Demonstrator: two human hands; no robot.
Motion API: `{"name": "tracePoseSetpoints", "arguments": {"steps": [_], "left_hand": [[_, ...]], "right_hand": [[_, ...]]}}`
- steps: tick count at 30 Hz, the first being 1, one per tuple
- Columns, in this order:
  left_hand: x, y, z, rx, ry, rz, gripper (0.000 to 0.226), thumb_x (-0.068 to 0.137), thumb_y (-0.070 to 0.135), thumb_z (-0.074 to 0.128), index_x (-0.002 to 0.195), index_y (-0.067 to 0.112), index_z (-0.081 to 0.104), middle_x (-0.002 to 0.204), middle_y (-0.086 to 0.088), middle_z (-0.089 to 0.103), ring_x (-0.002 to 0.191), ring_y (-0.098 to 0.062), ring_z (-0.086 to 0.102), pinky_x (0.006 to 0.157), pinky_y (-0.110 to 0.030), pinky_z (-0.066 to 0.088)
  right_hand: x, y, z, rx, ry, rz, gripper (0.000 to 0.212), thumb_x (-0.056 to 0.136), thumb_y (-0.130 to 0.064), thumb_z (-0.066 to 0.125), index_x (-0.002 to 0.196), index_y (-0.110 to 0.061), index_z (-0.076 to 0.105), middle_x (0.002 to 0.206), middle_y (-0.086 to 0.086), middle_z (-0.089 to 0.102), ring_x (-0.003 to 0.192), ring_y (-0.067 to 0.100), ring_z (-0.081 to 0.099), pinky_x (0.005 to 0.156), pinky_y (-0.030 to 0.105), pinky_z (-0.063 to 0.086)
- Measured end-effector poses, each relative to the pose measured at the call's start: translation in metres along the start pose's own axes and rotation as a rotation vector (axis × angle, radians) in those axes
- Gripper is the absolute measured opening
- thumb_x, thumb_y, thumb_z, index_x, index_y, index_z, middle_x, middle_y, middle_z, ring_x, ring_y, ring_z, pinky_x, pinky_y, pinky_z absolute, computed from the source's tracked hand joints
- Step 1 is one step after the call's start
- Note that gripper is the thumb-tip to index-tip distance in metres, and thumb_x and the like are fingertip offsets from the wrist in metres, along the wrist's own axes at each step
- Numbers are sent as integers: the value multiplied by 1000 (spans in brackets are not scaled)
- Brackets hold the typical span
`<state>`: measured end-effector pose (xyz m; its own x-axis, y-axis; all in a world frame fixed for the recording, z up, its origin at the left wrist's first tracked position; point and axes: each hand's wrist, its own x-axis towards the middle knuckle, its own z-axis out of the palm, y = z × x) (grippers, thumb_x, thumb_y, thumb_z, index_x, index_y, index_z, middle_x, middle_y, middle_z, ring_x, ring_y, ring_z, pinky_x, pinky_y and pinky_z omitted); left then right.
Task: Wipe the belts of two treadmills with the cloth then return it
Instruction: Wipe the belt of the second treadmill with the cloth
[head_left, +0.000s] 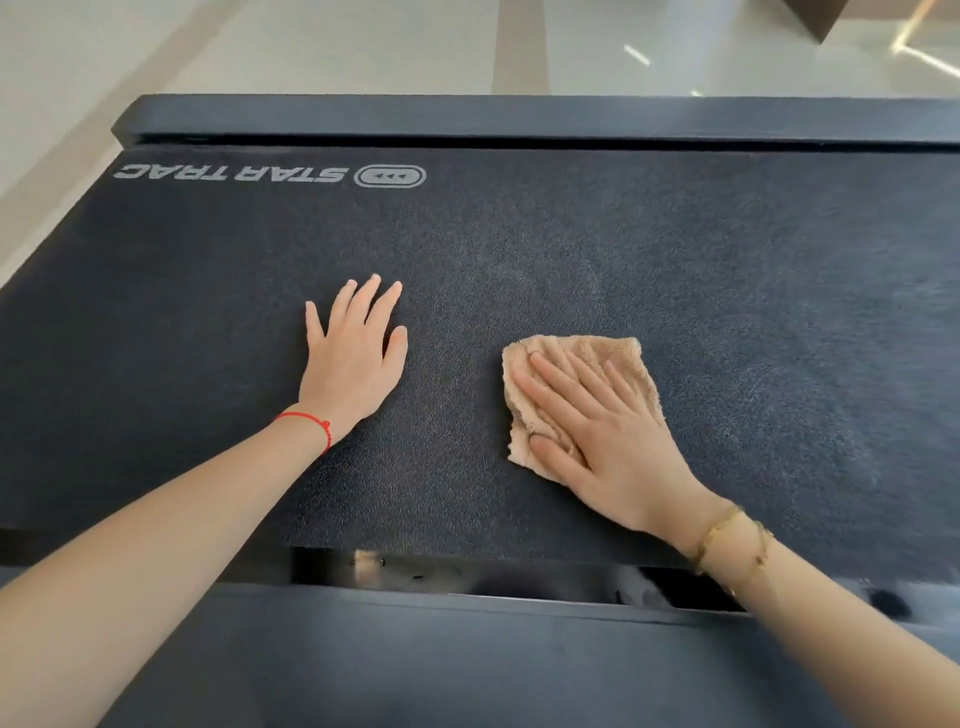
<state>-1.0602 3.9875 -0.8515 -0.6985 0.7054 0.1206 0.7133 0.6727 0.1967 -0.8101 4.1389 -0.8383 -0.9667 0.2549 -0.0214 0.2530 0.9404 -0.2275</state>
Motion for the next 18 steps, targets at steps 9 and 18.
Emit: {"name": "tracePoseSetpoints", "arguments": {"steps": [9, 18], "left_hand": [[2, 0, 2, -22, 14, -6, 53, 101, 35, 37, 153, 25, 29, 161, 1, 23, 151, -20, 12, 119, -61, 6], [4, 2, -1, -34, 10, -17, 51, 102, 34, 38, 152, 26, 31, 161, 2, 23, 150, -19, 13, 119, -60, 5]], "right_hand": [[125, 78, -17, 17, 90, 334, 59, 103, -49, 26, 158, -32, 11, 167, -7, -1, 152, 17, -10, 122, 43, -10], [119, -2, 0, 24, 36, 51, 58, 105, -44, 24, 159, -28, 9, 166, -7, 1, 153, 20, -9, 123, 45, -9]]}}
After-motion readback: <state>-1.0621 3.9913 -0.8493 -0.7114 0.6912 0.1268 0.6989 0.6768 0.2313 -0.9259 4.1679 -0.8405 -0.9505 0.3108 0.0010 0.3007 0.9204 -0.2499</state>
